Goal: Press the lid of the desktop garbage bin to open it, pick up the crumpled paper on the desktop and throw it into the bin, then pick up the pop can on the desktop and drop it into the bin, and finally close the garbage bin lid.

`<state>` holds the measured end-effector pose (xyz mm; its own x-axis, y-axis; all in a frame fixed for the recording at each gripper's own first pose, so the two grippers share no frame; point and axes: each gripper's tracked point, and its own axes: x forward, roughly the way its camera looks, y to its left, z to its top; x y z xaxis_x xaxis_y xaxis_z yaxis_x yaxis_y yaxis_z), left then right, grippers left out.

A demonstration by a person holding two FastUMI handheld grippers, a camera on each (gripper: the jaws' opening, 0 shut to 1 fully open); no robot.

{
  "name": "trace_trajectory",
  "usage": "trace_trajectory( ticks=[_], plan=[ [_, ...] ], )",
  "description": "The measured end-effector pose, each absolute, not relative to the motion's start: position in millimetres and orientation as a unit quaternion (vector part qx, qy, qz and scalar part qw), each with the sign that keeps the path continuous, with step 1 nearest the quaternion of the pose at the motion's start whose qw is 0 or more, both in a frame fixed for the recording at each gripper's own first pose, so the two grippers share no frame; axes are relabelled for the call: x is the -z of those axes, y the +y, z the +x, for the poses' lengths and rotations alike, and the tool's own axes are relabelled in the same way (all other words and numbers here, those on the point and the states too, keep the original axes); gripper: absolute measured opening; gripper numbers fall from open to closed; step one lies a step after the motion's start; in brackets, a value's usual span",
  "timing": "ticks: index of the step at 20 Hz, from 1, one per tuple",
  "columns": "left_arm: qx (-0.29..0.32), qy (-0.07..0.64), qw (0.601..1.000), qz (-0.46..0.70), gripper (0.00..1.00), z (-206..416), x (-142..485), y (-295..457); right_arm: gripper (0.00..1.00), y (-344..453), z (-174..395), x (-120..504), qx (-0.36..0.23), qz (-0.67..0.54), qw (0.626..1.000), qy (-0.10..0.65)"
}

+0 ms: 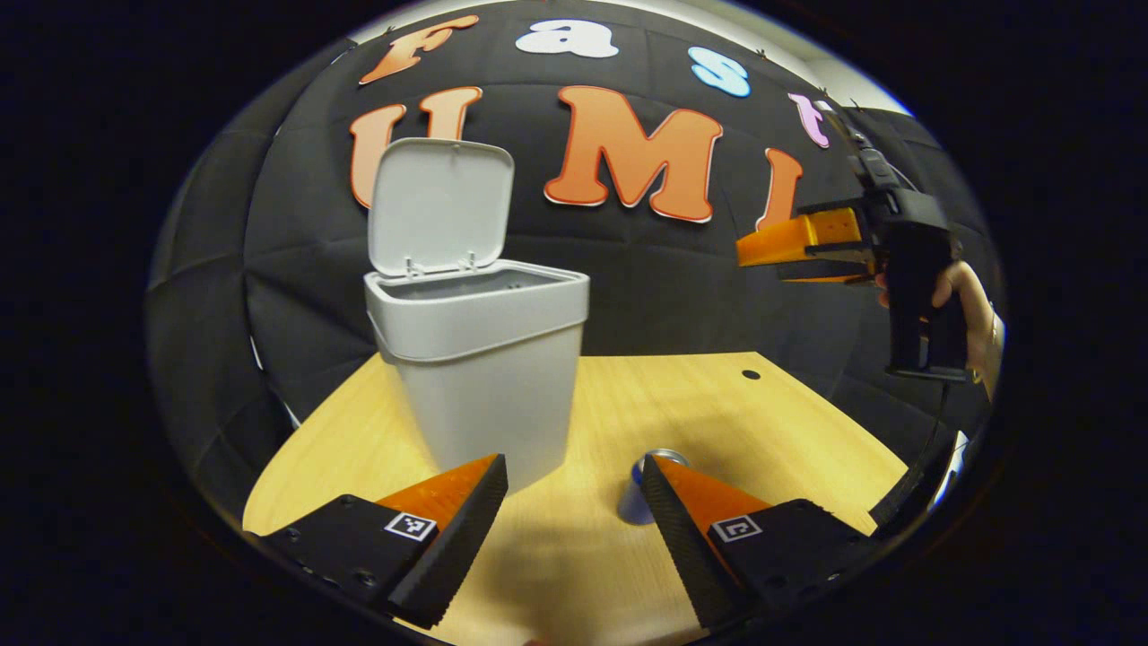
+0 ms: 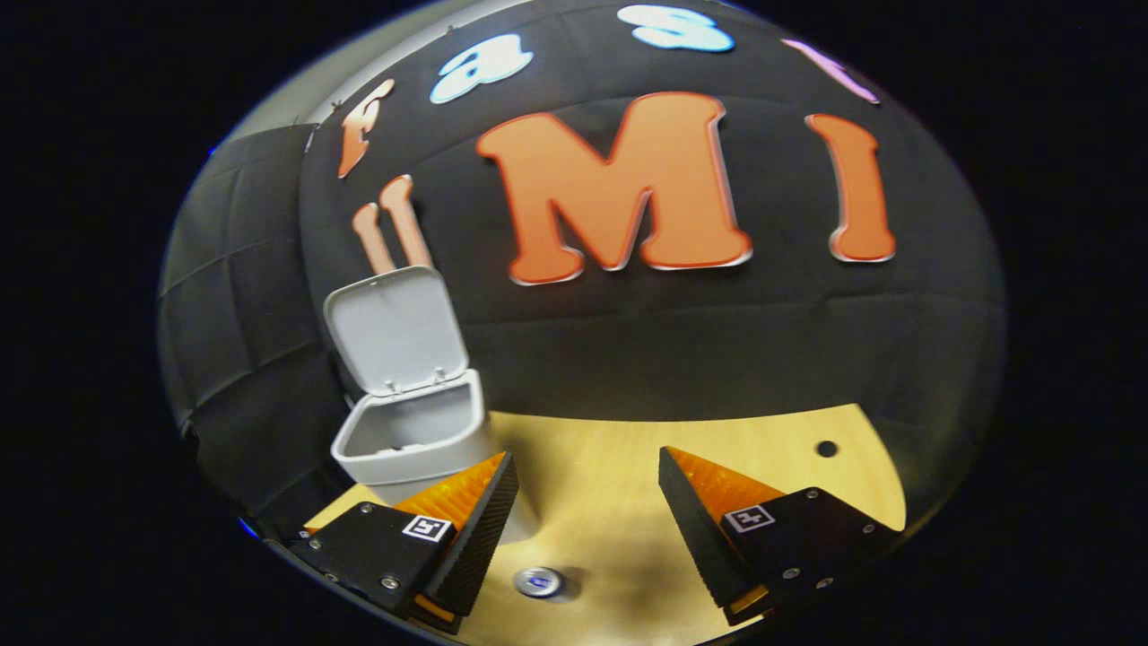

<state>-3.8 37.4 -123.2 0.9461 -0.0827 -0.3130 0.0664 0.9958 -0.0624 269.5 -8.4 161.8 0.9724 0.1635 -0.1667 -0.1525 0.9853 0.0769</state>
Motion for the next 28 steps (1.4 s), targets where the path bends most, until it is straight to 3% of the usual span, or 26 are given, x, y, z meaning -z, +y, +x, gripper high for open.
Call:
trace_trajectory(
  ticks=[7, 10, 18, 21, 22, 28],
  plan=[
    [0.087, 0.174, 0.981, -0.006, 0.95, 14.6, 177.7, -38.7, 0.94, -104.9, 222.2, -129.3, -0.003, 0.038, 0.995, 0.092],
    [0.095, 0.232, 0.968, 0.016, 0.95, 33.7, 231.5, -55.0, 0.94, -131.6, 213.3, -135.4, 0.013, 0.045, 0.995, 0.088],
    [0.064, 0.292, 0.954, 0.008, 0.98, 73.9, 297.8, -52.3, 0.94, -176.8, 201.9, -123.3, 0.036, 0.032, 0.993, 0.104],
    [0.048, 0.295, 0.954, -0.003, 0.96, 70.5, 290.7, -49.9, 0.94, -176.5, 204.9, -121.3, 0.041, 0.034, 0.993, 0.109],
    [0.049, 0.291, 0.955, -0.004, 0.80, 70.8, 283.3, -49.7, 0.94, -177.6, 203.8, -121.2, 0.043, 0.034, 0.992, 0.110],
    [0.038, 0.217, 0.975, 0.007, 0.80, 57.4, 156.9, -32.0, 0.94, -177.3, 201.8, -124.9, 0.022, 0.038, 0.994, 0.102]
  ],
)
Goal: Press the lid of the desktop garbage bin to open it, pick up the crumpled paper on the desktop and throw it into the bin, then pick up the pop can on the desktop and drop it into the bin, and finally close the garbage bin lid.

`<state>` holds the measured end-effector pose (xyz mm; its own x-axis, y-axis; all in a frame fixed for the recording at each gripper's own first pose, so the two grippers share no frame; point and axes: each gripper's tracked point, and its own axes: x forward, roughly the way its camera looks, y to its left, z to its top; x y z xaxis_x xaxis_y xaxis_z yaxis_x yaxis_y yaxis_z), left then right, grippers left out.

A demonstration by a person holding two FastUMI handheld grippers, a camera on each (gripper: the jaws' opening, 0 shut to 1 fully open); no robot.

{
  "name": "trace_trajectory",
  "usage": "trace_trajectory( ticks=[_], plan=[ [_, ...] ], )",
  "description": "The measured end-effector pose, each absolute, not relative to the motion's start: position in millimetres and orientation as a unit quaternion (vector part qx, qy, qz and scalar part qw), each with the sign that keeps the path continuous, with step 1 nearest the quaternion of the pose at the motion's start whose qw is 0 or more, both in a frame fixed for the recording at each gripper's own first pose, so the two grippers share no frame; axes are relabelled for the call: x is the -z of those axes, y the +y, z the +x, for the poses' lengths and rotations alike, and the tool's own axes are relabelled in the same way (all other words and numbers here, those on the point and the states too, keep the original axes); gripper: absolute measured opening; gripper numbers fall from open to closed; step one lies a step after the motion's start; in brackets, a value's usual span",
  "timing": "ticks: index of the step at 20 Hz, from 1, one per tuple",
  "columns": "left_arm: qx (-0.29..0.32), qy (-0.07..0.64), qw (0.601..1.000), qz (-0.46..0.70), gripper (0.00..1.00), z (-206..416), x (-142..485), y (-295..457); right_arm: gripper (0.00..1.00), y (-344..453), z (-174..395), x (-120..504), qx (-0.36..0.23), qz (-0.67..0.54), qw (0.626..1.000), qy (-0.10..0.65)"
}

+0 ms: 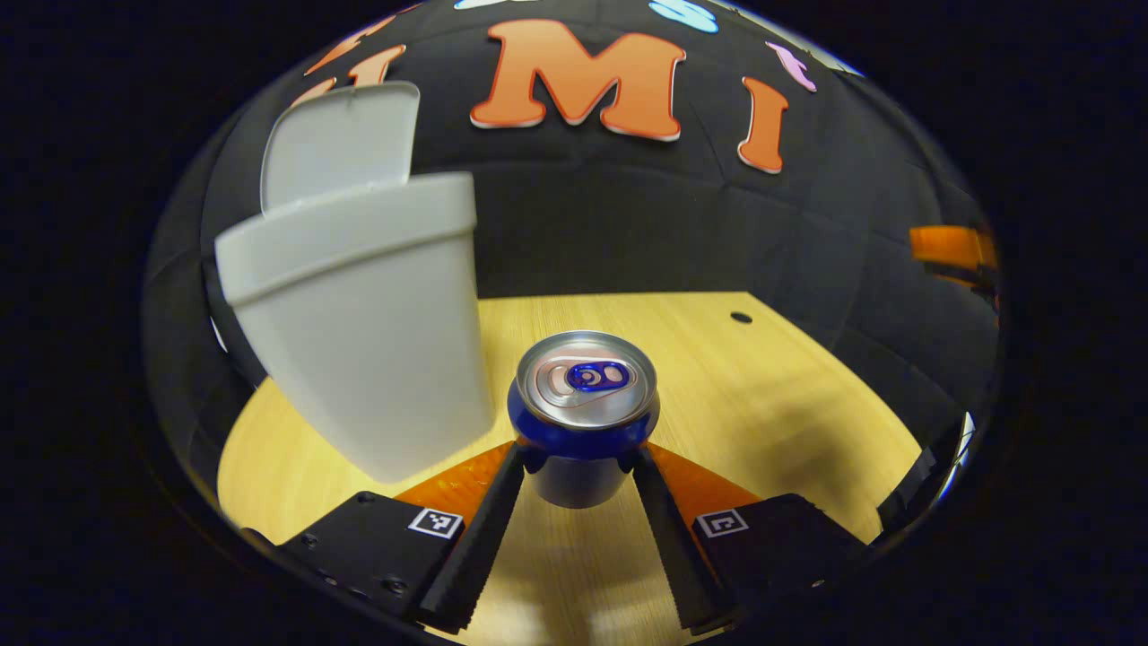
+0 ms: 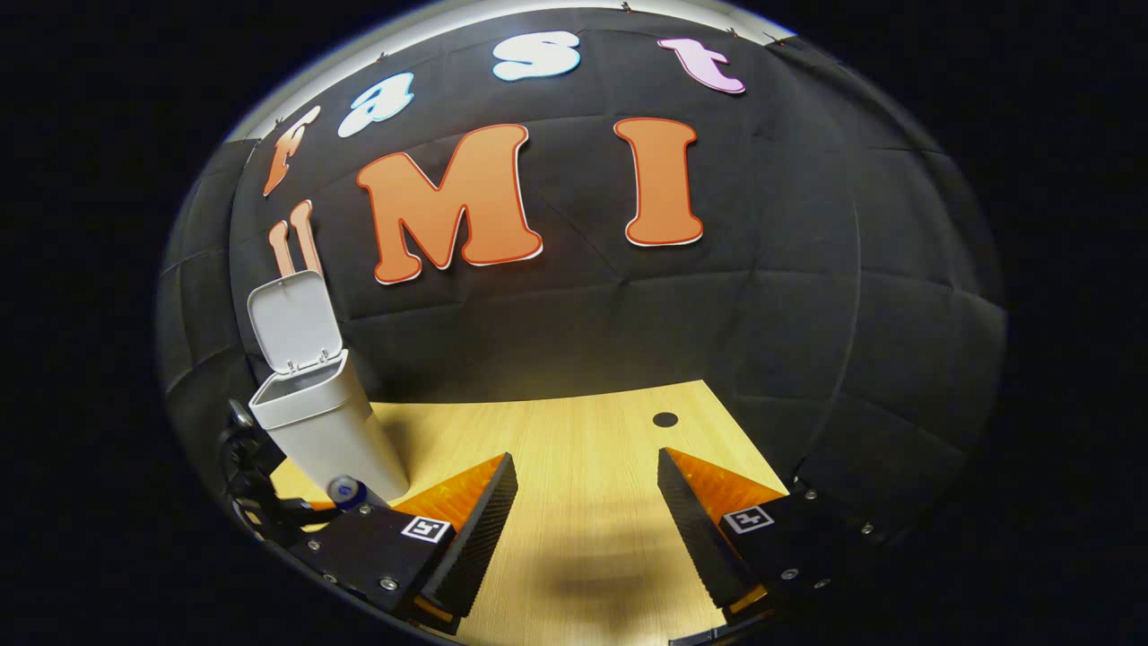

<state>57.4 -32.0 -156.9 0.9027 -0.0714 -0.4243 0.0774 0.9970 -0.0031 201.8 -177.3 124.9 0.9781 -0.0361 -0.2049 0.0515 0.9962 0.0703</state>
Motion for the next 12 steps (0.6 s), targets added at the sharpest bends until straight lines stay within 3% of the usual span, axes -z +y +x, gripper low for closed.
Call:
trace_trajectory(
  ticks=[8, 12],
  plan=[
    [-0.076, 0.104, 0.991, -0.030, 0.78, 81.9, -43.1, 100.4, 0.94, -167.0, 195.6, -142.9, -0.022, 0.062, 0.994, 0.083],
    [-0.126, 0.090, 0.987, -0.034, 0.78, 125.0, -68.0, 158.1, 0.94, -160.9, 202.9, -147.0, -0.022, 0.068, 0.995, 0.076]
  ],
)
